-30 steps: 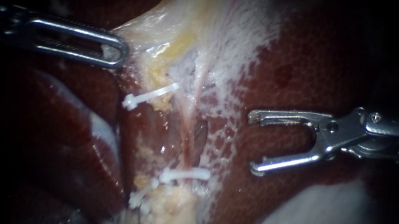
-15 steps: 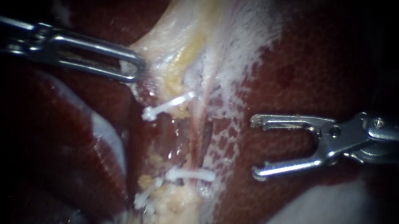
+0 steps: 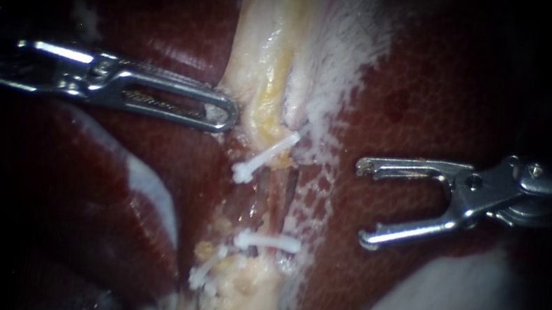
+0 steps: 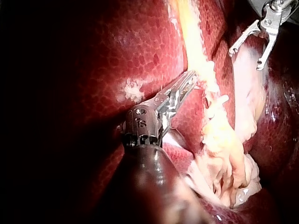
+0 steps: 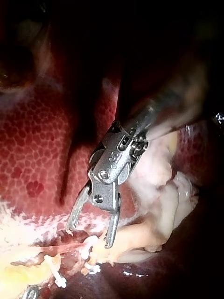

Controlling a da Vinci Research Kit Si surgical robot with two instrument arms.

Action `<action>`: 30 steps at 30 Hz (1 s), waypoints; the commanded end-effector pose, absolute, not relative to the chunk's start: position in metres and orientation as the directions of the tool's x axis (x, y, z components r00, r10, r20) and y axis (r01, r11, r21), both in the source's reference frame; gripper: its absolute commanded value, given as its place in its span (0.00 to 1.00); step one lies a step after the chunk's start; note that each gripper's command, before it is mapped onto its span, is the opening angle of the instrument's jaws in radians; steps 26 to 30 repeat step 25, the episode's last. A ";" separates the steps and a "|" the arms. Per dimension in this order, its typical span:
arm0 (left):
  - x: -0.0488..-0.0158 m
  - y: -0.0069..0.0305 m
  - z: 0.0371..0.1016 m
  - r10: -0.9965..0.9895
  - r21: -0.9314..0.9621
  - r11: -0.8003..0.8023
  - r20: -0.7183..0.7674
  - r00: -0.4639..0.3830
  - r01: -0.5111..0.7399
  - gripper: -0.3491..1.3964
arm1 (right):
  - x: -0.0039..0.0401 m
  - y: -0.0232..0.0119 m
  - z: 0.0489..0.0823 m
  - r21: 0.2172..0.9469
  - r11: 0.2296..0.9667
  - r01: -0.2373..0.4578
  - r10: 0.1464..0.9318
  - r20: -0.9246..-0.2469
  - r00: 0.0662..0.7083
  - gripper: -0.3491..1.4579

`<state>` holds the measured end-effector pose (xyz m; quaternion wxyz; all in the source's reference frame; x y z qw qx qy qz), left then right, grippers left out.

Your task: Going back first clip right tube

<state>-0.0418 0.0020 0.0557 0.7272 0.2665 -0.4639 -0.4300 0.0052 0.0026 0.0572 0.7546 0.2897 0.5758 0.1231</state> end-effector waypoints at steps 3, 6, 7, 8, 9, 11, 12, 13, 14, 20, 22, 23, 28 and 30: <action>-0.0418 0.0020 0.0557 -0.873 0.786 0.488 0.445 0.200 0.378 0.00 | 0.0054 0.0025 0.0572 0.579 0.802 0.147 0.520 -0.797 0.307 0.53; -0.0418 0.0020 0.0557 -0.873 0.786 0.488 0.445 0.200 0.378 0.00 | 0.0056 0.0024 0.0571 0.579 0.802 0.146 0.520 -0.797 0.307 0.53; -0.0418 0.0020 0.0557 -0.873 0.786 0.488 0.445 0.200 0.378 0.00 | 0.0057 0.0024 0.0571 0.579 0.802 0.145 0.520 -0.797 0.307 0.53; -0.0418 0.0020 0.0557 -0.873 0.787 0.488 0.445 0.200 0.378 0.00 | 0.0058 0.0023 0.0571 0.579 0.803 0.145 0.520 -0.797 0.307 0.53; -0.0418 0.0020 0.0557 -0.873 0.787 0.488 0.445 0.200 0.378 0.00 | 0.0058 0.0023 0.0571 0.579 0.803 0.144 0.520 -0.797 0.307 0.53; -0.0418 0.0020 0.0557 -0.873 0.787 0.488 0.445 0.200 0.378 0.00 | 0.0060 0.0023 0.0571 0.579 0.803 0.144 0.520 -0.797 0.307 0.53; -0.0418 0.0020 0.0557 -0.873 0.787 0.488 0.445 0.200 0.378 0.00 | 0.0060 0.0023 0.0571 0.579 0.803 0.143 0.520 -0.797 0.307 0.53; -0.0418 0.0020 0.0557 -0.873 0.787 0.488 0.445 0.200 0.378 0.00 | 0.0060 0.0023 0.0571 0.579 0.803 0.143 0.520 -0.797 0.307 0.53; -0.0418 0.0020 0.0556 -0.873 0.787 0.488 0.445 0.200 0.378 0.00 | 0.0060 0.0023 0.0571 0.579 0.803 0.143 0.520 -0.797 0.307 0.53; -0.0418 0.0020 0.0556 -0.873 0.787 0.488 0.445 0.200 0.378 0.00 | 0.0060 0.0023 0.0571 0.579 0.803 0.143 0.520 -0.797 0.307 0.52; -0.0418 0.0020 0.0556 -0.873 0.787 0.488 0.446 0.200 0.378 0.00 | 0.0060 0.0023 0.0571 0.579 0.803 0.143 0.520 -0.797 0.307 0.52; -0.0418 0.0020 0.0556 -0.873 0.787 0.488 0.446 0.200 0.378 0.00 | 0.0060 0.0023 0.0571 0.579 0.803 0.143 0.520 -0.797 0.307 0.52; -0.0418 0.0020 0.0556 -0.873 0.787 0.488 0.446 0.200 0.378 0.00 | 0.0060 0.0023 0.0571 0.578 0.803 0.143 0.520 -0.797 0.307 0.52; -0.0418 0.0020 0.0556 -0.873 0.787 0.488 0.446 0.200 0.378 0.00 | 0.0060 0.0023 0.0571 0.578 0.803 0.143 0.520 -0.797 0.307 0.52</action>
